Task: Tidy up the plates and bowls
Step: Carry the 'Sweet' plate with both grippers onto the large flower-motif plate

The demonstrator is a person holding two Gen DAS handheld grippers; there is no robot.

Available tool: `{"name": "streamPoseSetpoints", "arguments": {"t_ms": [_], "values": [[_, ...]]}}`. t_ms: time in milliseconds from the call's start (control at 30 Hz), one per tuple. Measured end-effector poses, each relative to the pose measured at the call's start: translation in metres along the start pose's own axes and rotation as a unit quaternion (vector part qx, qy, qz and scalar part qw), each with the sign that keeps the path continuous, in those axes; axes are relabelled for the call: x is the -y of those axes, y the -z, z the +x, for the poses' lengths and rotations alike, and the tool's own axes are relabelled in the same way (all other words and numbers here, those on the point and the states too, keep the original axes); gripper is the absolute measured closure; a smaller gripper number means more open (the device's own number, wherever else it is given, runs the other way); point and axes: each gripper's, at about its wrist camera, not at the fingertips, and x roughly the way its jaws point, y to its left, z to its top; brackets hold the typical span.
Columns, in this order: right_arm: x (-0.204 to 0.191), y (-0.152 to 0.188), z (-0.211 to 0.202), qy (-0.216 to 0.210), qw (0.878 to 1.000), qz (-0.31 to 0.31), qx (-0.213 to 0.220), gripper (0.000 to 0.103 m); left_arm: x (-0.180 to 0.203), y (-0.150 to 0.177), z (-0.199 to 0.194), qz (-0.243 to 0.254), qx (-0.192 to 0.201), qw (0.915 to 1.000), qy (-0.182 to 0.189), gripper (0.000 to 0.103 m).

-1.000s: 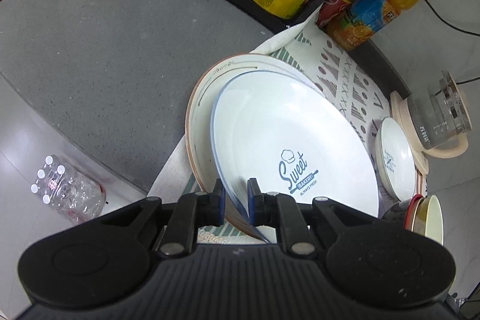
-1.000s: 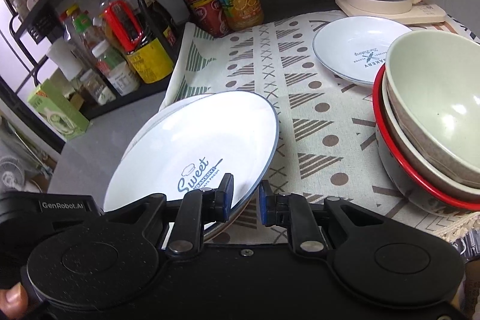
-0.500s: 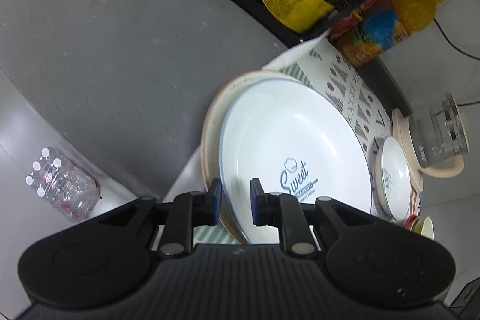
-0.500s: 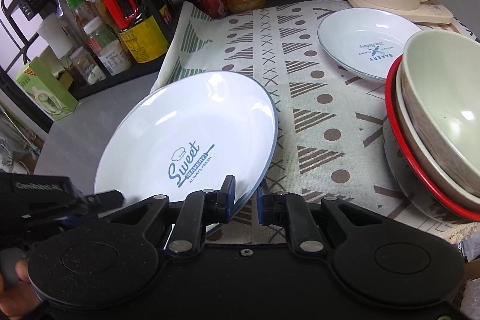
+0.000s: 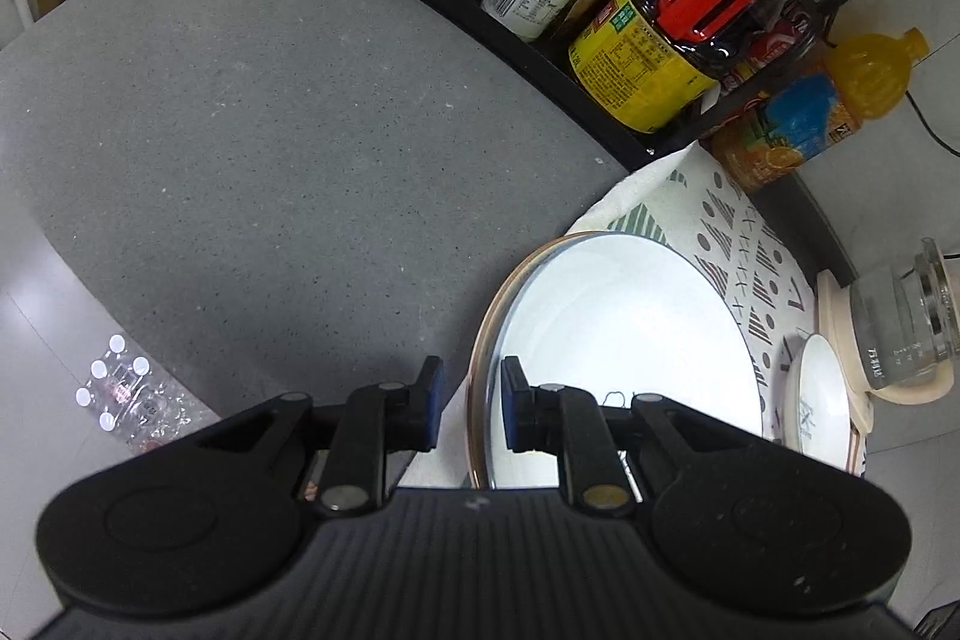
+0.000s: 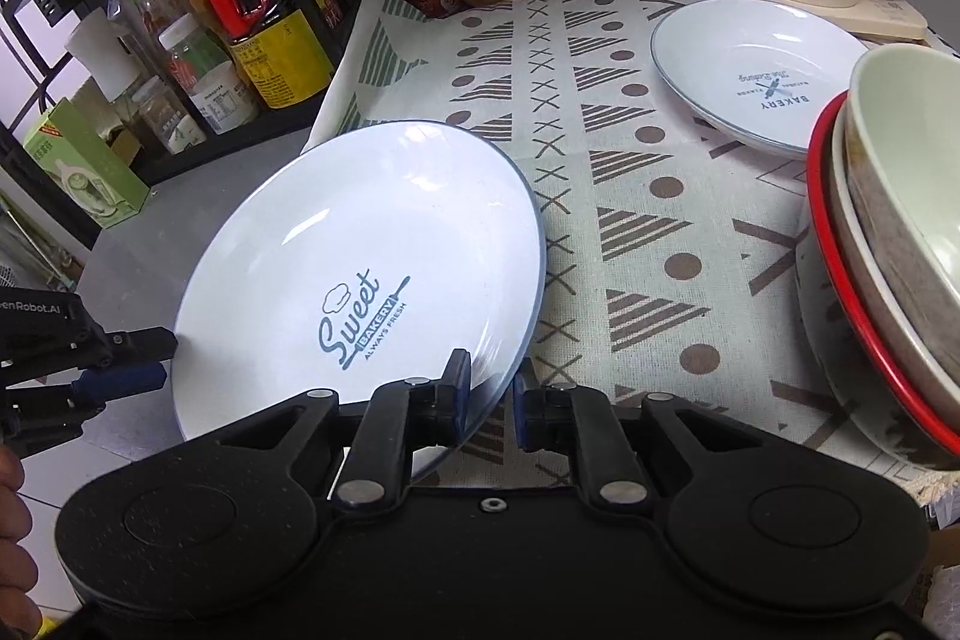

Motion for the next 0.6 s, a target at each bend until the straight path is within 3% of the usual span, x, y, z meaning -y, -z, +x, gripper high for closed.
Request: {"name": "streamPoseSetpoints", "arguments": {"t_ms": [233,433,500,600], "values": [[0.003,-0.008,0.007,-0.009,1.000,-0.001,-0.018,0.084,0.005,-0.004,0.004,0.011,-0.018,0.9996,-0.017,0.084],[0.003,-0.016,-0.011,-0.023,1.000,-0.008,0.001,0.069,0.013,-0.002,-0.009,0.020,-0.011,0.9995,-0.022,0.065],[0.003,-0.018,-0.023,-0.032,0.999,-0.017,0.019,0.055,0.017,-0.001,-0.015,0.027,-0.006,0.9993,-0.025,0.055],[0.003,-0.022,-0.042,-0.038,0.998,-0.034,0.046,0.049,0.023,0.002,-0.027,0.031,0.001,0.9993,-0.019,0.048]]}}
